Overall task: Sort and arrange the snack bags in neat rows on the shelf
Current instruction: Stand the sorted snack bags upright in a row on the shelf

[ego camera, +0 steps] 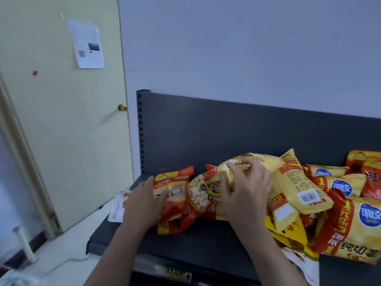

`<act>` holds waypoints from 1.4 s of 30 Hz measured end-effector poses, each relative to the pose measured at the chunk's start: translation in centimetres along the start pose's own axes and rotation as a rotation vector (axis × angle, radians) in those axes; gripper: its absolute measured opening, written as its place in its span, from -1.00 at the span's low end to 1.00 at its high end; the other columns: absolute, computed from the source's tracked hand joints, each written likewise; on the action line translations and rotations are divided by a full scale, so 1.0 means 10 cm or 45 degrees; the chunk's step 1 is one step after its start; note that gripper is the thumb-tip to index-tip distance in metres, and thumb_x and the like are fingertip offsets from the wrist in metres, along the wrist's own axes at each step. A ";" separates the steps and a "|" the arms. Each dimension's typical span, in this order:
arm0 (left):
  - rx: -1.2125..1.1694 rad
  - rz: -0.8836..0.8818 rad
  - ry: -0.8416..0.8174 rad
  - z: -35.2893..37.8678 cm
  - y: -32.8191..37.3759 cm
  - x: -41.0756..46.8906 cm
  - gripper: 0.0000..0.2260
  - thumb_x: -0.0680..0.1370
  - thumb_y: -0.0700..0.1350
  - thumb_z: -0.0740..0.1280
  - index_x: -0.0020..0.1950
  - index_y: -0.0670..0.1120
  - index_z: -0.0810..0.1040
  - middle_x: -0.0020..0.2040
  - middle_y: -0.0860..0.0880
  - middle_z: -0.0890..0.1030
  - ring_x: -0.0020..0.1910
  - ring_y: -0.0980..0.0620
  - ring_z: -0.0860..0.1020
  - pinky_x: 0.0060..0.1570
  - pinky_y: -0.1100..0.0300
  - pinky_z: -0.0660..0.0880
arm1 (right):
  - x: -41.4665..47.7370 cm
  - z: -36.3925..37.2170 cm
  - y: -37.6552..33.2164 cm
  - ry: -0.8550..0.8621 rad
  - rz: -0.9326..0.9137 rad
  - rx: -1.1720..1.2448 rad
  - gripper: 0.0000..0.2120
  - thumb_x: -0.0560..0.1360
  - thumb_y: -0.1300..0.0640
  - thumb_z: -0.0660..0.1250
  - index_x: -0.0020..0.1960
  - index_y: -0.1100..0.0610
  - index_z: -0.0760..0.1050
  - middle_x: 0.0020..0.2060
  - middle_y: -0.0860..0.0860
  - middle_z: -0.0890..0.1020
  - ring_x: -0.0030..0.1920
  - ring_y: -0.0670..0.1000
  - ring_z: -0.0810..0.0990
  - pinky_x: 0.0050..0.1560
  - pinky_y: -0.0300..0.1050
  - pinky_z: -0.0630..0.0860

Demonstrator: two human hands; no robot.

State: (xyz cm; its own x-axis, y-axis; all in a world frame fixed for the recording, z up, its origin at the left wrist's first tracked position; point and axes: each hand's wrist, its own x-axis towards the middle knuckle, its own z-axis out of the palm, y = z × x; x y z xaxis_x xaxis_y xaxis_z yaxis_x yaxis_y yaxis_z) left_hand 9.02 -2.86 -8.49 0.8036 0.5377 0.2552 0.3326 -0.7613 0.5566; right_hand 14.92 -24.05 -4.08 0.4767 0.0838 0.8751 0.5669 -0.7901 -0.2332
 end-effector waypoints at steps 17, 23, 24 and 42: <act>-0.433 -0.328 -0.366 0.05 -0.22 0.10 -0.58 0.60 0.02 0.27 0.40 -0.14 0.40 0.30 -0.13 0.53 0.26 -0.09 0.49 0.03 0.19 0.38 | -0.40 0.79 -0.61 -1.246 0.551 0.535 -0.73 0.60 -0.03 0.21 0.19 0.10 0.50 0.07 -0.01 0.60 0.13 0.02 0.55 0.17 -0.09 0.48; -0.738 -0.349 -0.224 0.05 -0.27 0.06 -0.48 0.59 -0.08 0.33 0.51 -0.06 0.25 0.34 -0.11 0.49 0.05 0.05 0.51 -0.28 0.43 0.46 | -0.38 0.70 -0.66 -1.105 0.534 0.539 -0.70 0.57 -0.01 0.26 0.21 0.13 0.48 -0.02 -0.07 0.49 0.01 -0.08 0.46 0.10 -0.13 0.46; -0.809 -0.355 -0.196 0.06 -0.29 0.06 -0.48 0.58 -0.08 0.34 0.51 -0.04 0.26 0.32 -0.11 0.51 0.04 0.04 0.54 -0.25 0.37 0.53 | -0.36 0.65 -0.67 -1.071 0.518 0.563 -0.68 0.57 0.00 0.27 0.25 0.13 0.47 -0.01 -0.08 0.48 0.02 -0.09 0.45 0.10 -0.17 0.45; -1.899 -0.381 -0.560 -0.06 0.24 -0.11 -0.69 0.53 -0.11 0.35 0.22 -0.21 0.54 0.07 -0.25 0.67 -0.02 -0.22 0.67 -0.12 -0.06 0.64 | -0.29 -0.16 -0.39 -0.686 0.498 0.948 -0.65 0.49 0.18 0.39 0.23 -0.06 0.46 0.01 -0.23 0.61 0.02 -0.28 0.57 -0.08 -0.37 0.52</act>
State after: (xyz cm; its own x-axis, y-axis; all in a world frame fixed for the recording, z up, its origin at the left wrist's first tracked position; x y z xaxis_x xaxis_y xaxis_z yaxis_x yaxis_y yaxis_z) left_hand 8.62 -5.05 -6.95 0.9630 0.2527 -0.0940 -0.0520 0.5163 0.8548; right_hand 10.25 -22.22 -5.02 0.8563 0.3090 0.4139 0.4938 -0.2546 -0.8315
